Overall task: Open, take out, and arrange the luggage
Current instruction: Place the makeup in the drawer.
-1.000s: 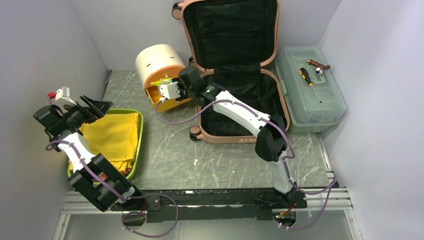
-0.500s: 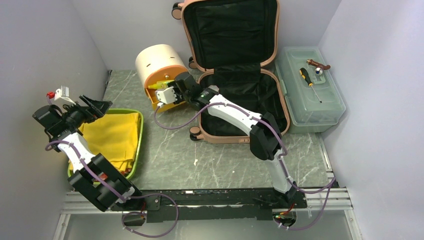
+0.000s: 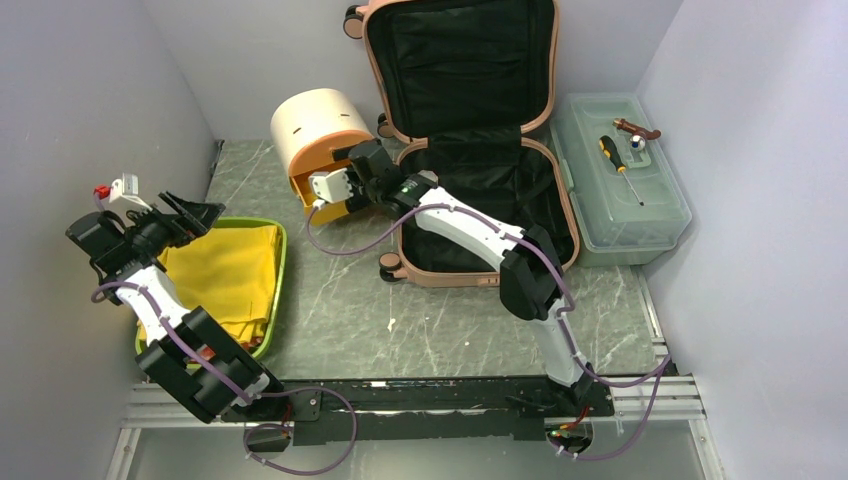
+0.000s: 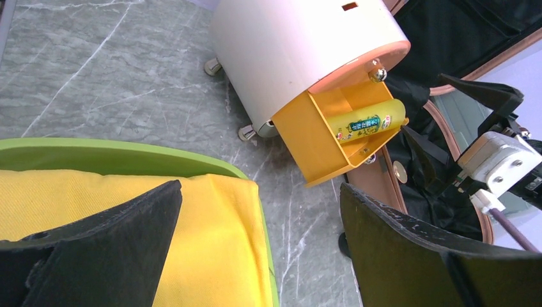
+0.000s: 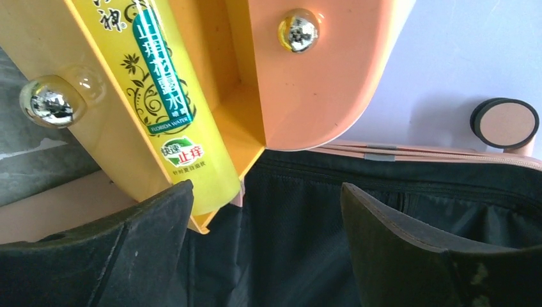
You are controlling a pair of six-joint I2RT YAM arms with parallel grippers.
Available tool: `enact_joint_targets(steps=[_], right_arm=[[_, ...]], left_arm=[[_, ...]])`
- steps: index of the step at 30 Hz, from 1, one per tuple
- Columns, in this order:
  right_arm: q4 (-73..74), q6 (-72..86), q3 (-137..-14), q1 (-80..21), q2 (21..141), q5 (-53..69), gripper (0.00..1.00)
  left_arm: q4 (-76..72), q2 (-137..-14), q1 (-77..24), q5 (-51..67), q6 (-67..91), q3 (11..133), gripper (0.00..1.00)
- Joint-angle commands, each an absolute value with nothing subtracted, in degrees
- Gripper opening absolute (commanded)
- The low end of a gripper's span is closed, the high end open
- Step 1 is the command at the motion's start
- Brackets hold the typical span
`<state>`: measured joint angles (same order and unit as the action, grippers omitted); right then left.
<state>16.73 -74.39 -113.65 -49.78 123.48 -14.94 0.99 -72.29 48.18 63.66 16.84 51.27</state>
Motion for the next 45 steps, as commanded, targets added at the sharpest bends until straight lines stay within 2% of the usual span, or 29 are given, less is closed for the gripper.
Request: enact_joint_targets(steps=[1, 6, 8, 10, 12, 16, 18, 19, 24, 35, 45], right_arm=[[20.3, -69.9, -122.1, -49.9, 120.1, -16.7, 0.90], [28.3, -59.6, -125.8, -49.8, 117.5, -14.8, 0.93], [30.4, -54.4, -126.0, -49.3, 116.9, -13.8, 0.90], [29.8, -50.4, -124.6, -48.8, 116.6, -14.6, 0.83], [26.2, -48.2, -122.3, -48.0, 116.7, -17.1, 0.69], [23.2, -42.9, -123.3, -45.2, 119.5, -16.7, 0.29], [23.9, -39.9, -126.3, -43.8, 121.7, -14.7, 0.17], [24.4, -38.7, -127.9, -43.2, 122.8, -13.7, 0.15], [25.8, -36.9, -129.0, -42.6, 125.2, -9.2, 0.11], [30.1, -35.7, -125.8, -42.8, 126.2, -2.7, 0.10], [26.7, -38.0, -124.7, -42.9, 129.1, -7.6, 0.10]], left_arm=[[-1.1, -71.6, 48.6, 65.4, 17.4, 51.0, 0.99], [-1.1, -71.6, 48.7, 65.5, 17.4, 51.0, 0.99], [-1.2, -71.5, 48.7, 65.4, 17.5, 51.0, 0.99], [-1.3, -71.5, 48.7, 65.6, 17.6, 51.0, 0.99], [-1.3, -71.5, 48.7, 65.5, 17.7, 51.0, 0.99], [-1.3, -71.2, 48.8, 65.5, 17.9, 50.9, 0.99], [-1.3, -71.2, 48.9, 65.4, 17.8, 50.9, 0.99], [-1.3, -71.1, 48.9, 65.4, 17.8, 50.9, 0.99], [-1.1, -71.1, 49.1, 65.4, 17.7, 50.9, 0.99], [-1.5, -72.0, 49.2, 65.3, 17.5, 50.7, 0.99], [-1.3, -71.7, 49.3, 65.4, 17.5, 50.8, 0.99]])
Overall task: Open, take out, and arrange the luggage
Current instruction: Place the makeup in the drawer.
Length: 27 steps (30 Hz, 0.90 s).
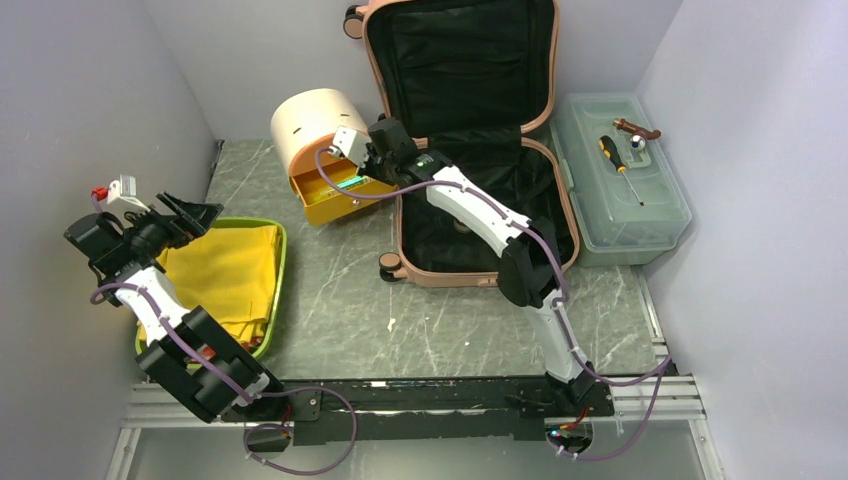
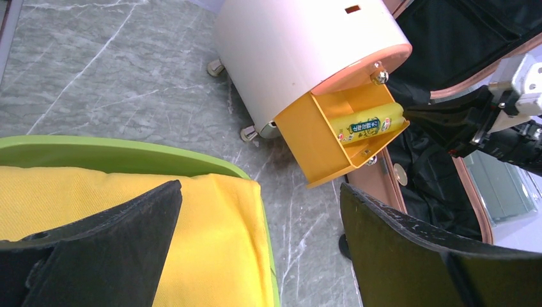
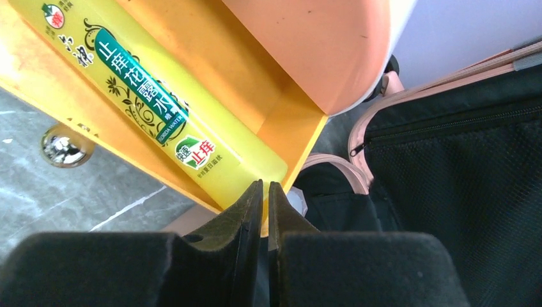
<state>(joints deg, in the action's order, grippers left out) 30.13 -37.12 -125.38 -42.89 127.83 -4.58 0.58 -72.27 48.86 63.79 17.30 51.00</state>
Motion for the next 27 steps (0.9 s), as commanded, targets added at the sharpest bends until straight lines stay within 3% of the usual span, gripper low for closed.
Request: enact_joint_targets(steps=[1, 27], right_arm=[[26.2, -38.4, -124.6, -42.8, 129.6, -8.1, 0.10], [28.8, -38.6, -127.4, -43.3, 130.7, -12.3, 0.09]], left_arm=[[-1.3, -71.7, 49.3, 65.4, 17.6, 50.8, 0.99], [-1.9, -71.9, 49.3, 65.6, 18.2, 50.5, 0.99]])
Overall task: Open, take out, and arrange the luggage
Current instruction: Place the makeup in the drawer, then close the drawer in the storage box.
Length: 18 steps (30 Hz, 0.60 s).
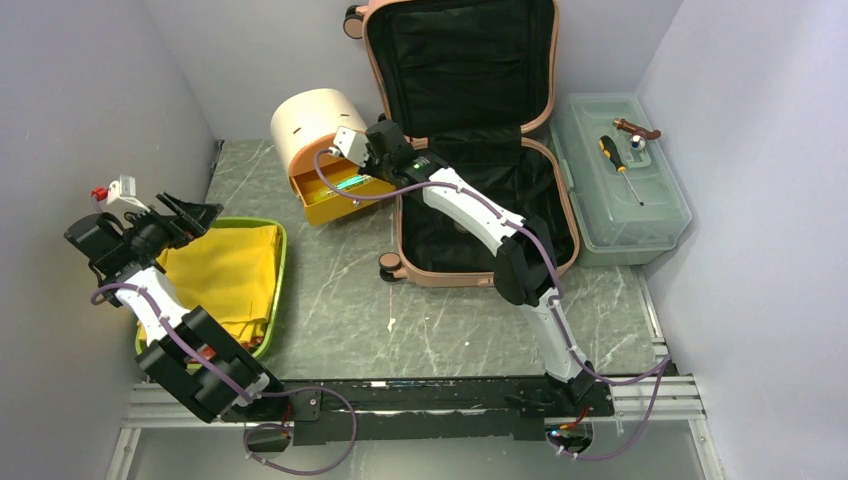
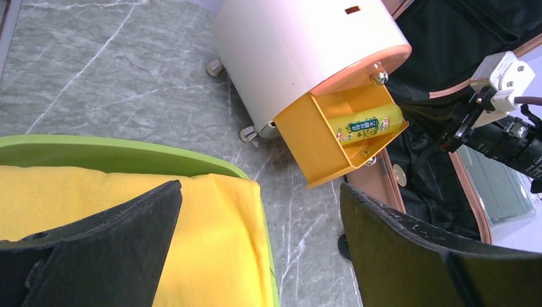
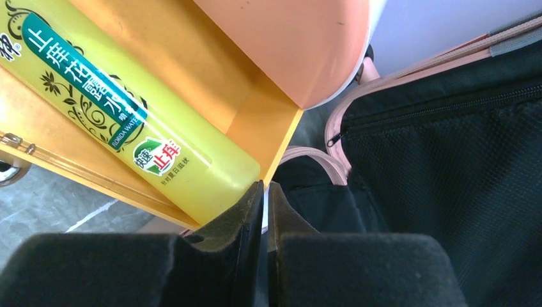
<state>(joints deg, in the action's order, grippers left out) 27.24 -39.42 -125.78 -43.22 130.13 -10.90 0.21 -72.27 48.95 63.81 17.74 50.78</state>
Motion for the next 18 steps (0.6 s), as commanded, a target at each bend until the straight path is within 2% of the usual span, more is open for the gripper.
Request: enact_joint_targets(steps=[1, 18], right_arm=[[29.2, -38.5, -127.7, -43.3, 130.9, -12.0, 0.09], [29.1, -31.7, -128.0, -42.8, 131.3, 4.1, 0.09]], left_arm=[[-1.9, -72.0, 49.3, 65.6, 18.2, 50.5, 0.99], [-1.7, -71.6, 49.4, 65.5, 18.0, 50.6, 0.99]])
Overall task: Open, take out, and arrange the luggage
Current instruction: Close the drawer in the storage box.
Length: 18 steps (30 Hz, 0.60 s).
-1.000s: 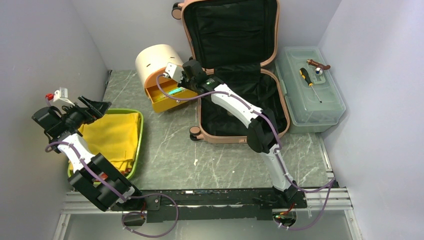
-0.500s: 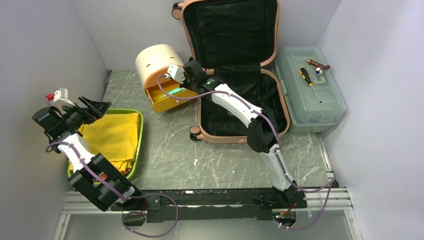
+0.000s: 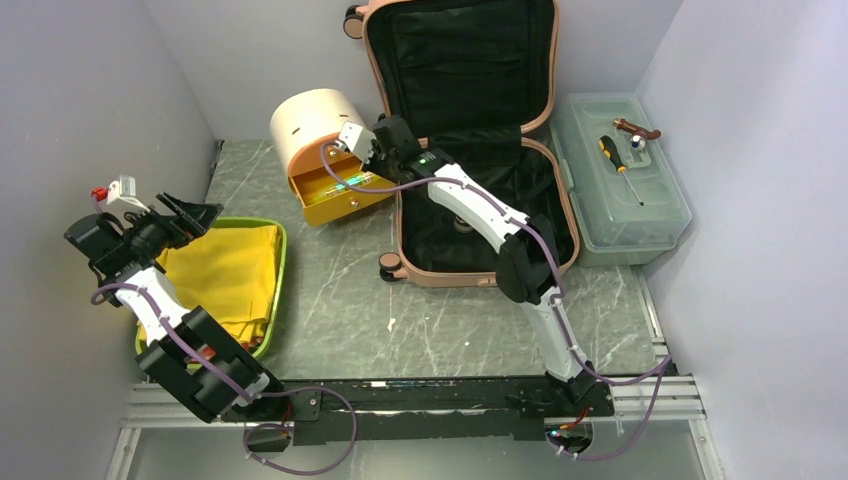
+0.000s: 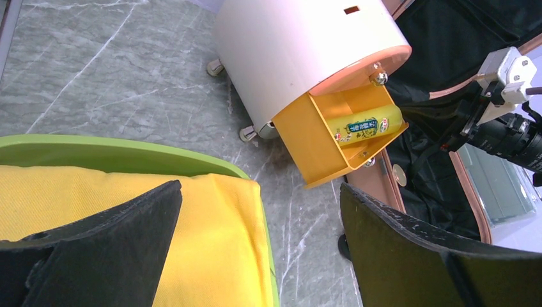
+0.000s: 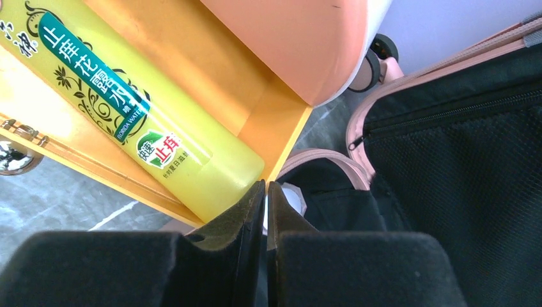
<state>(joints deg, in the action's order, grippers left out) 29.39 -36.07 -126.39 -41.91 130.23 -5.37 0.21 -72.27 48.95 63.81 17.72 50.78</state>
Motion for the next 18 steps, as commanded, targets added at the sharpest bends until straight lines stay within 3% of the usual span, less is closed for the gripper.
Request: enact_joint_targets(steps=[1, 10, 14, 18], right_arm=[[29.1, -31.2, -128.2, -42.5, 131.5, 5.1, 0.09], [27.1, -24.2, -131.0, -39.4, 132.8, 12.9, 0.09], [28.9, -17.8, -135.6, -36.7, 132.7, 21.8, 0.09], [32.9, -24.6, -134.8, -36.4, 129.6, 25.1, 0.17]], left_arm=[[-1.7, -71.6, 49.4, 65.6, 18.1, 50.6, 0.99], [-1.8, -71.5, 49.6, 65.7, 18.1, 50.5, 0.99], [-1.8, -71.6, 49.7, 65.7, 18.1, 50.5, 0.99], [-2.1, -71.8, 49.7, 65.7, 18.2, 50.4, 0.99]])
